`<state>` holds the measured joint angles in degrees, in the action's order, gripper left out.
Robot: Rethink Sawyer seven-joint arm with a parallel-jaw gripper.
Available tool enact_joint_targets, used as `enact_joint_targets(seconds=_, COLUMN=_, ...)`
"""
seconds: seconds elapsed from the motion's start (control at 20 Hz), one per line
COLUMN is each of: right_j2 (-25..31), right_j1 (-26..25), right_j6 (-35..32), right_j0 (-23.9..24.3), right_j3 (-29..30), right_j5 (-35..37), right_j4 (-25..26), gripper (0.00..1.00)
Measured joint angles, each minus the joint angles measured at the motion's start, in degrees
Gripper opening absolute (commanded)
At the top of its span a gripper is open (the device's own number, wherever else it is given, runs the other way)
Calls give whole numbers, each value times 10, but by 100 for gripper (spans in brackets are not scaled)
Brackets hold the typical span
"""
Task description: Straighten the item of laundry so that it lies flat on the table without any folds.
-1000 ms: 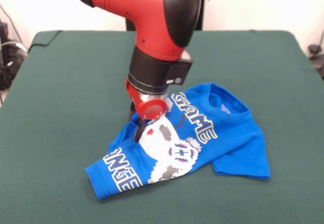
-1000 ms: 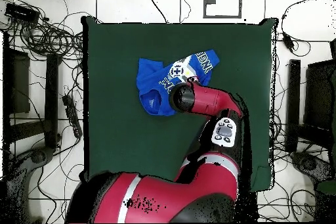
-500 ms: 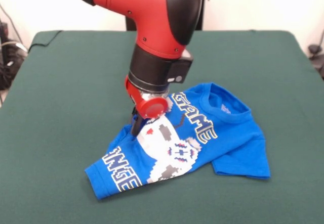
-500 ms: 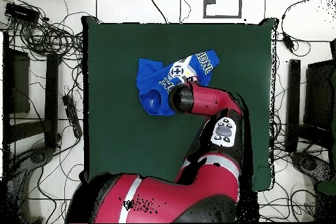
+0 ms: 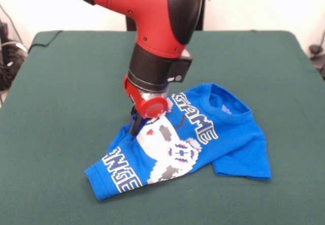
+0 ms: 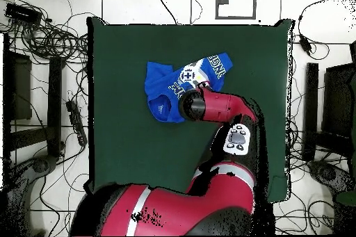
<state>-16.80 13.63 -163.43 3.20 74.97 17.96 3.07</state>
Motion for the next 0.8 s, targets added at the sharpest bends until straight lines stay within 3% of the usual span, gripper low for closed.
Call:
enact_joint_targets(seconds=0.3, right_j2=-28, right_j1=-15, right_j6=0, right_j0=-1, right_j3=-30, right_j5=0, right_j4=29, gripper=0)
enact_joint_targets(seconds=0.5, right_j2=-83, right_j1=-42, right_j6=0, right_j0=-12, right_j3=-65, right_j5=0, right_j4=40, gripper=0)
enact_joint_targets(seconds=0.8, right_j2=-257, right_j1=-140, right_j6=-17, right_j0=-67, right_j3=-118, right_j5=-7, right_j4=23, gripper=0)
